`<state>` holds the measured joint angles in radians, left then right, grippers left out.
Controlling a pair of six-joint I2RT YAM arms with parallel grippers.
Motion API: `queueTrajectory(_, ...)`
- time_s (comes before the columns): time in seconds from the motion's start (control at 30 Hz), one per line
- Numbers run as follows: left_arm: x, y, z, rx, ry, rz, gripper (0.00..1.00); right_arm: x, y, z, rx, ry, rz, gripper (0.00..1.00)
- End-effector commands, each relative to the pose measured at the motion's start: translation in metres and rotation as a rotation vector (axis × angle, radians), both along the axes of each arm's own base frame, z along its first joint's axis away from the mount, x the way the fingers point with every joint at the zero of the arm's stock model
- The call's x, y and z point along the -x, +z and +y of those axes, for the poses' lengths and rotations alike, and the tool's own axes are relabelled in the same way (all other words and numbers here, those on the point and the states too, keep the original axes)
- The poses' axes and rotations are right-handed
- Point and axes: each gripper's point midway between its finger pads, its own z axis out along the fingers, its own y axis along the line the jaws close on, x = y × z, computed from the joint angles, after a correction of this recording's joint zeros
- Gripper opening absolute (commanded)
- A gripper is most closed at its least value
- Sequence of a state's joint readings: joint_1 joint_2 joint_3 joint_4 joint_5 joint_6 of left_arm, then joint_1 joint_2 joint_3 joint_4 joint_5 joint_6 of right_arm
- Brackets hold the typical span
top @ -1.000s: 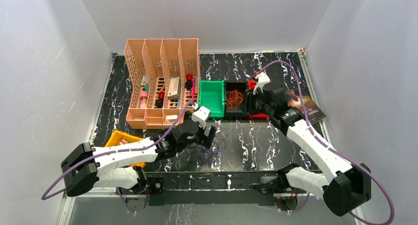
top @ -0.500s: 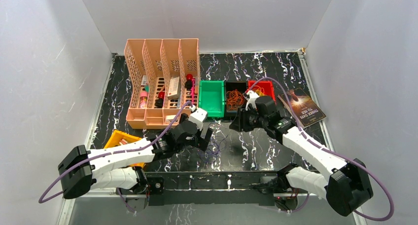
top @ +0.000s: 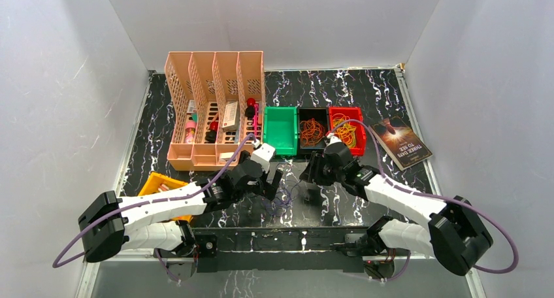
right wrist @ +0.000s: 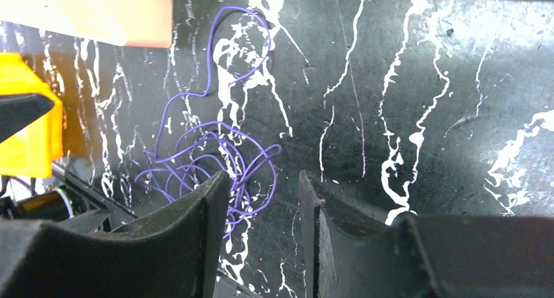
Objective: Untangle the cables
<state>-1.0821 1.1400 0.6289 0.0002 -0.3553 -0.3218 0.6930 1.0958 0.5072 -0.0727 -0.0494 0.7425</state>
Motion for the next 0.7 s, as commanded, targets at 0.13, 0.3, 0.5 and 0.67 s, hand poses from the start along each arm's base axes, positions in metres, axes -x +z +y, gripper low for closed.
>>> queueTrajectory(0.13, 0.0, 0.0, -0.002, 0.019, -0.003, 0.002, 0.97, -0.021, 0.001, 0.018, -0.008, -0.078, -0.013, 0.53)
queueTrajectory(0.3, 0.0, 0.0, -0.003, 0.02, -0.003, 0.004, 0.97, -0.023, -0.005, 0.021, 0.012, -0.075, -0.015, 0.46)
queueTrajectory(0.5, 0.0, -0.001, -0.001, 0.017, -0.003, 0.002, 0.97, -0.024, -0.004, 0.02, 0.024, -0.07, -0.04, 0.15)
queueTrajectory(0.67, -0.001, 0.008, -0.003, 0.054, 0.0, -0.023, 0.98, -0.032, 0.019, 0.013, 0.054, -0.045, -0.141, 0.0)
